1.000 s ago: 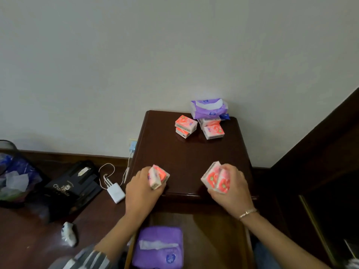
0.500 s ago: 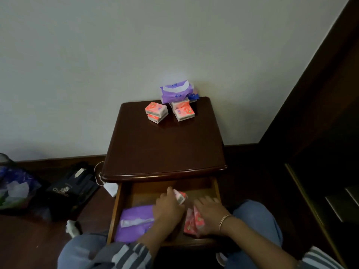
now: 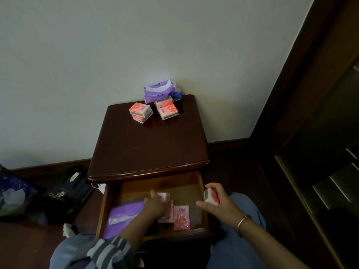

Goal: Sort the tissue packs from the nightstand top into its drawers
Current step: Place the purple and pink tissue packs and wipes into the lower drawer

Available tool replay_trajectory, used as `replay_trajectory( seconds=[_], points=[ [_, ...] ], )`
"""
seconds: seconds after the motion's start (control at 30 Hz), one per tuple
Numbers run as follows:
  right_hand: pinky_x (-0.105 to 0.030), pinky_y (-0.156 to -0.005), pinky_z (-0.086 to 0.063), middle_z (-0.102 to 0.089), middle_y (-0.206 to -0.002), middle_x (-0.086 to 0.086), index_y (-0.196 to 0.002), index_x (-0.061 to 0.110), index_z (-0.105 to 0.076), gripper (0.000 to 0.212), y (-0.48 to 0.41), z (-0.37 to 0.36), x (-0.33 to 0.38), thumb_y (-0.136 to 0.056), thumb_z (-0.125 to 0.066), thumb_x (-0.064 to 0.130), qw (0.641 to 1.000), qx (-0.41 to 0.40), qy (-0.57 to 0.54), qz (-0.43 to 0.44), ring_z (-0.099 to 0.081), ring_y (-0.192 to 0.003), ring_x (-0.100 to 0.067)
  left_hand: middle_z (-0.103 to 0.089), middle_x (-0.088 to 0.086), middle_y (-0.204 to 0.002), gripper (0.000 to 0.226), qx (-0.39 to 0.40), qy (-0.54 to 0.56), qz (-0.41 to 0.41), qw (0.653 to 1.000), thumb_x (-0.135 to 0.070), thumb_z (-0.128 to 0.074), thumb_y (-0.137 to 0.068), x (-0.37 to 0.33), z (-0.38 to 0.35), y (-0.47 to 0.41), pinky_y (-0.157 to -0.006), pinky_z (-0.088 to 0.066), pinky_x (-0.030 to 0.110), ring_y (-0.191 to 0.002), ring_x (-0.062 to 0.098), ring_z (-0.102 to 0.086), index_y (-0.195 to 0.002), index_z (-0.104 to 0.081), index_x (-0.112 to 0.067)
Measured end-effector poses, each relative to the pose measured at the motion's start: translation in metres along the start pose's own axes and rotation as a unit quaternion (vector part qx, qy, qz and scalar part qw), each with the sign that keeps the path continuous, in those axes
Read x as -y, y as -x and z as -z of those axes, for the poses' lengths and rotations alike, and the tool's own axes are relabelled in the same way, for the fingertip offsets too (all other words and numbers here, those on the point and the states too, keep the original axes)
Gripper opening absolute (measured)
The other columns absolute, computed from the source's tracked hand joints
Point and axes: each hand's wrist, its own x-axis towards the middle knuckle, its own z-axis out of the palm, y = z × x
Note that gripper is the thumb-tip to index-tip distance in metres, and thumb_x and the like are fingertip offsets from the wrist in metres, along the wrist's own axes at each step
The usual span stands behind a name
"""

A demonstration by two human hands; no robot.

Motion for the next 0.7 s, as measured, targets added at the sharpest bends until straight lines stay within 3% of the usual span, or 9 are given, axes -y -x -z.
replay_trajectory(
  seconds=[0.1,0.17,0.37,0.5,0.7],
  points=[
    [-0.01,-0.057,-0.049,-0.04,-0.114,0.007,-0.12,0.038,-0.03,0.062,-0.004,0.0,-0.002,-0.076,-0.073,0.037,1.0,-0.005,-0.029,0.002,-0.055,-0.094,-0.011,-0.036,0.02,-0.145,0.077,-0.027,-0.071,-0.054,0.996,-0.052,-0.052,-0.091,-0.003,0.005,-0.003,-0.091,-0.05,0.038,-0.118,0.03,-0.055,-0.15,-0.016,-0.018],
    [-0.016,-0.065,-0.051,-0.035,-0.121,0.0,-0.123,0.039,-0.027,0.065,-0.006,0.001,-0.002,-0.076,-0.073,0.032,1.0,-0.012,-0.015,-0.005,-0.051,-0.104,-0.015,-0.043,0.015,-0.138,0.069,-0.051,-0.155,-0.085,0.983,-0.055,-0.052,-0.09,-0.005,0.003,-0.004,-0.088,-0.051,0.037,-0.116,0.028,-0.055,-0.143,-0.03,-0.017],
    [-0.029,-0.09,-0.05,-0.027,-0.123,0.002,-0.134,0.038,-0.017,0.08,-0.009,-0.004,-0.008,-0.074,-0.07,0.036,0.993,-0.014,0.115,0.009,-0.042,-0.111,-0.014,-0.048,0.008,-0.128,0.067,-0.112,-0.293,-0.127,0.941,-0.064,-0.051,-0.085,-0.004,0.006,-0.014,-0.088,-0.048,0.034,-0.115,0.024,-0.053,-0.132,-0.042,-0.016],
    [-0.022,-0.091,-0.044,-0.03,-0.126,0.0,-0.137,0.035,-0.014,0.095,-0.019,-0.015,-0.006,-0.066,-0.076,0.048,0.985,0.005,0.172,0.02,-0.043,-0.11,-0.011,-0.05,0.007,-0.122,0.061,-0.127,-0.24,-0.167,0.948,-0.063,-0.052,-0.085,0.002,0.014,-0.023,-0.084,-0.048,0.032,-0.107,0.022,-0.055,-0.126,-0.046,-0.018],
    [-0.026,-0.084,-0.051,-0.041,-0.117,0.001,-0.129,0.028,-0.028,0.084,-0.024,-0.02,0.003,-0.064,-0.078,0.044,0.98,-0.005,0.197,0.005,-0.051,-0.104,-0.014,-0.049,0.006,-0.123,0.059,-0.068,-0.132,-0.267,0.952,-0.06,-0.053,-0.086,-0.016,-0.011,-0.018,-0.088,-0.048,0.035,-0.107,0.023,-0.055,-0.129,-0.046,-0.019]
  ],
)
